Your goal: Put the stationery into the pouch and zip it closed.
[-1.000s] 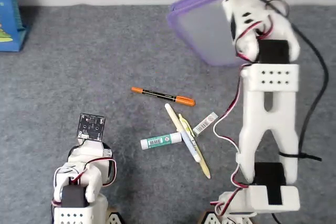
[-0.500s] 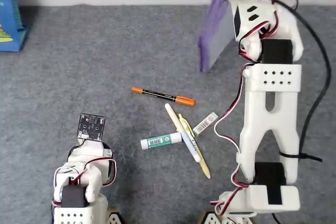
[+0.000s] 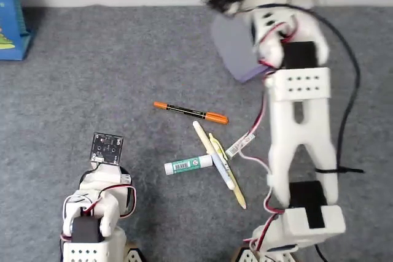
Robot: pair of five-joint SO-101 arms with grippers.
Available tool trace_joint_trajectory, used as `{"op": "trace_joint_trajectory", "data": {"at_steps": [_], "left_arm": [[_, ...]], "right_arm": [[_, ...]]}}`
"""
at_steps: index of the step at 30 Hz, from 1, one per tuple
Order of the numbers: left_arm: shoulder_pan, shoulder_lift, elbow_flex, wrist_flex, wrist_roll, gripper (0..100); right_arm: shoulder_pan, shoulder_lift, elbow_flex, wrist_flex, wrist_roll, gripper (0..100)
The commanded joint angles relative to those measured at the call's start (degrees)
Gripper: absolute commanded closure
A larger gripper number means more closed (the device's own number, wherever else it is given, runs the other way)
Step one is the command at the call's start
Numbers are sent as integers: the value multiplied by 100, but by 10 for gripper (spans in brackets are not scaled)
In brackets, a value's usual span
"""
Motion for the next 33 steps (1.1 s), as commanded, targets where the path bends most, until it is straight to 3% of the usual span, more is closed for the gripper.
{"op": "trace_joint_trajectory", "data": {"at_steps": [1,7,15,20,27,33], "left_arm": [[-9,-79,-22,26,62,967],[-9,-79,-22,26,62,967],[-9,-79,-22,26,62,967],[-9,-79,-22,26,62,967],[-9,-79,-22,26,62,967],[-9,-79,-22,26,62,967]], "right_arm": [[-426,-655,-360,1323,53,991],[-699,-1253,-352,3864,-141,991],[-681,-1736,-352,5666,-2145,991],[-611,-2070,44,5824,-2910,991],[-646,-3081,1978,5666,-3103,991],[-699,-4312,3490,5042,-3815,991]]}}
